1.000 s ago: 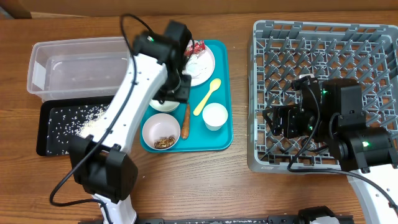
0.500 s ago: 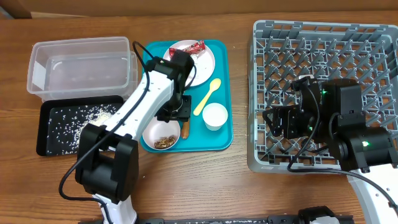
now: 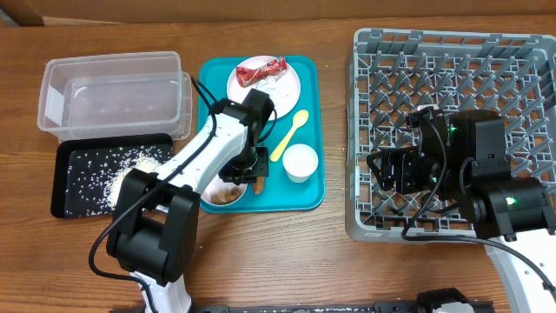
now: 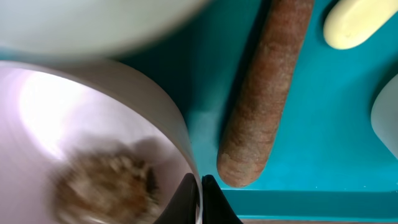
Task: Sort waste into correct bins and load items into the dishwasher
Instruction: 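Grasp the white bowl with brown scraps using the left gripper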
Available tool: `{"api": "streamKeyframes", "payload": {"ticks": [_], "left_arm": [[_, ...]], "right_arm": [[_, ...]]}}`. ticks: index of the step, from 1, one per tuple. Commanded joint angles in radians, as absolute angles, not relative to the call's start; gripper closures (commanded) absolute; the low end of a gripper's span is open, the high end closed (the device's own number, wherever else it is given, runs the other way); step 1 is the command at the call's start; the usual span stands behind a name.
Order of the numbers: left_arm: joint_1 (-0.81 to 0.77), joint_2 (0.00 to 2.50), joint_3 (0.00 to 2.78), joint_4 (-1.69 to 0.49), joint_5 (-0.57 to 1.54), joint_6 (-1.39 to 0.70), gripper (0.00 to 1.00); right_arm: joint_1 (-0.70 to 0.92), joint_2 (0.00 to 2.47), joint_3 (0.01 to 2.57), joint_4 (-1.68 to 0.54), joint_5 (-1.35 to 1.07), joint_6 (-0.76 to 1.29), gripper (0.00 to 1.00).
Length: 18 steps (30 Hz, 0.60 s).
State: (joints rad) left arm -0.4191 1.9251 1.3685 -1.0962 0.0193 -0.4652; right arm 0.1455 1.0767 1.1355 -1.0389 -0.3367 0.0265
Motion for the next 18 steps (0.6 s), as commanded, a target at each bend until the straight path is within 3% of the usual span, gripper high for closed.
{"api": "streamKeyframes", "payload": {"ticks": [1, 9, 18], "left_arm": [[-0.421, 1.919, 1.36, -1.094, 0.017, -0.473, 0.96], [-0.419, 1.918, 1.433, -1.261, 0.022, -0.472, 0.96], [-0.419, 1.918, 1.729, -1.492, 0.056, -0.376, 0.96]], "right_arm": [[0.144, 1.078, 1.149, -1.031, -0.343, 0.03, 0.2], [0.144, 1.078, 1.149, -1.029, -0.343, 0.03, 0.2], [0.144, 1.078, 1.149, -1.024, -0.343, 0.03, 0.2]]}}
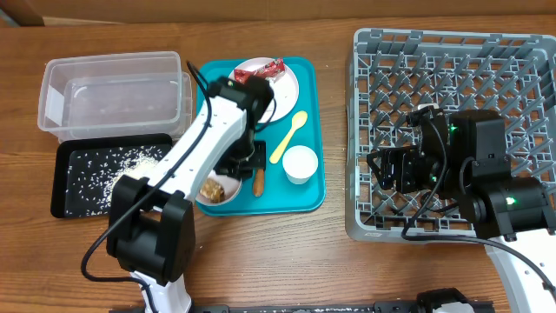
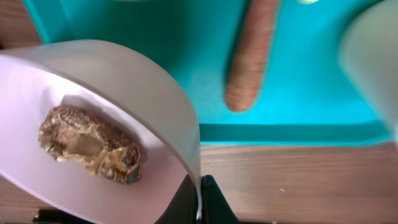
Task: Sort waste into correct bins and load items into the dishwasher
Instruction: 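Grasp the white bowl with brown scraps using the left gripper, then move the scraps bowl over the black tray and tip it out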
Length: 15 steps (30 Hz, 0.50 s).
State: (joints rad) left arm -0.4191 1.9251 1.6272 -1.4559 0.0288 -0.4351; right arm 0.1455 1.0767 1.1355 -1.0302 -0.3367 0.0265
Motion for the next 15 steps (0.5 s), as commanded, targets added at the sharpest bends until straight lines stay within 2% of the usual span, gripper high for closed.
{"api": "streamKeyframes", "payload": {"ticks": [1, 8, 15], "left_arm": [[-0.419, 1.918, 1.76, -1.514, 0.06, -0.36, 0.96], [-0.36, 1.909, 1.93, -1.631, 0.109, -0.204, 0.96], [-0.089, 1.847, 1.95, -1.658, 0.359, 0.037, 0.96]], "right_arm": [[0.144, 1.078, 1.149, -1.023, -0.343, 0.03, 0.2], [0.144, 1.078, 1.149, -1.012, -0.343, 0.03, 0.2], [0.144, 1.078, 1.149, -1.005, -0.343, 0.03, 0.2]]}}
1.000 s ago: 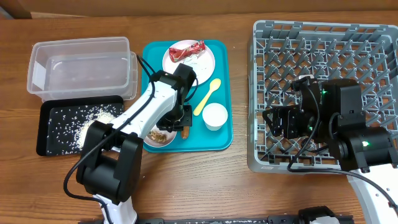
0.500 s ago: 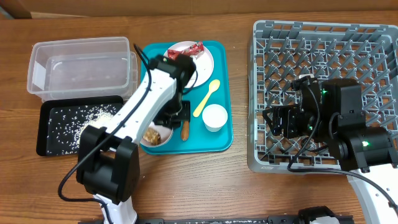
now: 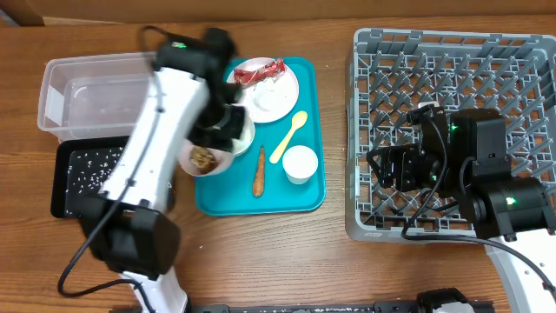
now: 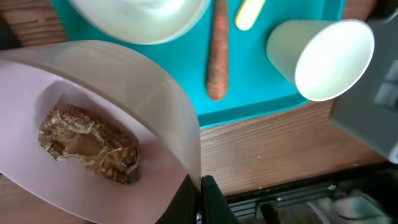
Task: Sort waste into correct bins and load items into the dishwasher
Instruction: 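Move the scraps bowl over the black tray and tip it out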
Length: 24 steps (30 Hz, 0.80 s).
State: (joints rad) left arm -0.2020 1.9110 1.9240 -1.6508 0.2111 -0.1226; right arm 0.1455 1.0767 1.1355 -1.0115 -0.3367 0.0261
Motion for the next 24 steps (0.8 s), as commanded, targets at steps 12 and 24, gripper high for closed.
{"api": "streamKeyframes", "payload": {"ticks": [12, 24], "left_arm": [[0.356, 1.819, 1.799, -1.69, 0.948, 0.629, 0.96], [0.733, 1.819, 1.402, -1.677, 1.282, 1.019, 0.96]], "right_arm": [[0.144, 1.078, 1.149, -1.011, -0.343, 0.03, 0.2], [0.144, 1.078, 1.149, -1.016, -0.347, 0.03, 0.2]]}}
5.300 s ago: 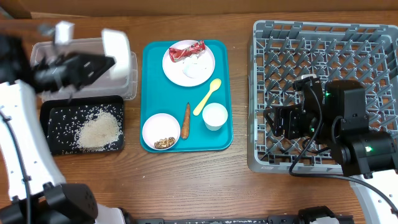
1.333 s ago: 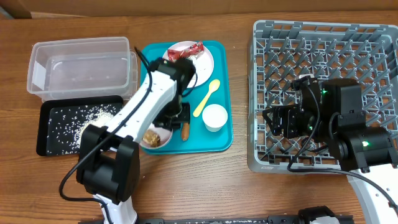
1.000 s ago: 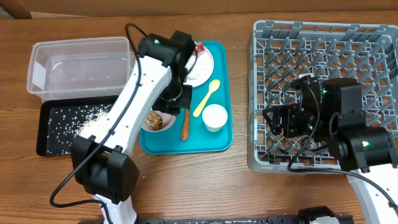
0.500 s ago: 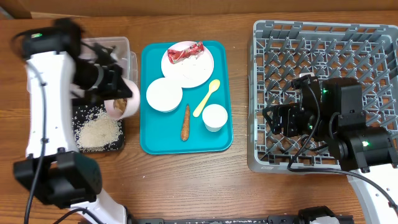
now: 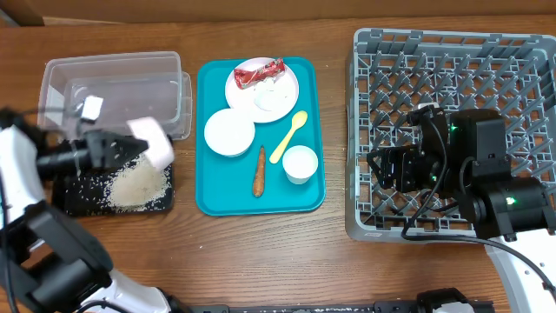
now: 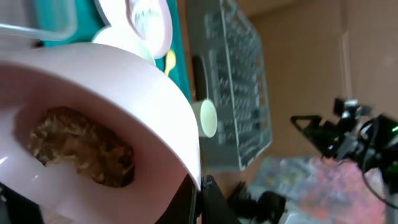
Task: Sort waste into correct bins and load items into the dishwasher
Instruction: 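Move the scraps bowl over the black tray and tip it out, then return the emptied bowl to the teal tray with the left gripper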
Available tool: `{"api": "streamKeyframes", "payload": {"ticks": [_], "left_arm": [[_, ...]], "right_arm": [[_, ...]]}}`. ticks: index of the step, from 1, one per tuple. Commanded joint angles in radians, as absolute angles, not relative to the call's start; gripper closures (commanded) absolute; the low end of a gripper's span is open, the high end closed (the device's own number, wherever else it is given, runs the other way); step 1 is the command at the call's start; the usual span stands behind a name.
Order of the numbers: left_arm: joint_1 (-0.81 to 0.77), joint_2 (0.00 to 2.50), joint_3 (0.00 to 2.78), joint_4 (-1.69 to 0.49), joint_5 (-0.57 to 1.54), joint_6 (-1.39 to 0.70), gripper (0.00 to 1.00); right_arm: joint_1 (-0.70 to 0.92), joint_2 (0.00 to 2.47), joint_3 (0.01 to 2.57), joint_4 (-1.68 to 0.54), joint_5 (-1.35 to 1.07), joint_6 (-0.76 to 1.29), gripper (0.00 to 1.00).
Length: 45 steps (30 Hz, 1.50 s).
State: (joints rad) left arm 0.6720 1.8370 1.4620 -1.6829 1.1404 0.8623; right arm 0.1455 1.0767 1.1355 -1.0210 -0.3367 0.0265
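Observation:
My left gripper (image 5: 129, 149) is shut on the rim of a pink bowl (image 5: 153, 143). It holds the bowl tipped on its side above the black tray (image 5: 73, 198), which carries a pile of rice. In the left wrist view the fingertips (image 6: 200, 182) pinch the bowl's wall (image 6: 143, 93), and a brown lump of food (image 6: 81, 149) still lies inside. The grey dish rack (image 5: 452, 61) stands at the right. My right gripper (image 5: 379, 170) hovers over the rack's left part; its jaws cannot be made out.
A clear plastic bin (image 5: 113, 91) stands behind the black tray. The teal tray (image 5: 306, 202) holds a plate with a red wrapper (image 5: 261, 73), a white bowl (image 5: 229, 132), a yellow spoon (image 5: 289, 136), a white cup (image 5: 301, 163) and an orange-brown stick of food (image 5: 259, 171).
The left arm has swung from the teal tray's left edge to the far left. The pink bowl, level then, is now tipped on its side over the black tray. The right arm is unmoved.
At first my left gripper pinched the pink bowl's rim as it sat on the teal tray beside the orange-brown stick. Then the bowl was raised off the tray, then held higher at the tray's left edge. Now it hangs tilted over the black tray.

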Motion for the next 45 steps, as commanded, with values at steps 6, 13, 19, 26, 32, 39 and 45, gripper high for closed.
{"api": "streamKeyframes", "payload": {"ticks": [6, 13, 19, 26, 32, 39, 45], "left_arm": [[0.858, 1.826, 1.296, -1.586, 1.322, 1.018, 0.96], [0.904, 1.832, 1.28, -1.559, 1.388, 0.973, 0.96], [0.903, 1.832, 1.28, -1.551, 1.42, 1.01, 0.96], [0.894, 1.83, 1.287, -1.575, 1.441, 1.023, 0.96], [0.795, 1.777, 1.419, -1.691, 1.432, 1.084, 0.96], [0.461, 1.615, 1.61, -1.656, 1.244, 0.921, 0.96], [0.141, 1.57, 1.626, -1.396, 0.779, 0.297, 0.96]], "right_arm": [[0.144, 1.078, 1.149, -1.016, -0.361, 0.03, 0.2], [0.144, 1.078, 1.149, -1.016, -0.361, 0.03, 0.2], [0.144, 1.078, 1.149, -1.017, -0.361, 0.03, 0.2], [0.144, 1.078, 1.149, -1.019, -0.361, 0.03, 0.2], [0.144, 1.078, 1.149, -1.019, -0.361, 0.03, 0.2], [0.144, 1.078, 1.149, -1.019, -0.361, 0.03, 0.2], [0.144, 1.078, 1.149, -1.019, -0.361, 0.03, 0.2]]}}
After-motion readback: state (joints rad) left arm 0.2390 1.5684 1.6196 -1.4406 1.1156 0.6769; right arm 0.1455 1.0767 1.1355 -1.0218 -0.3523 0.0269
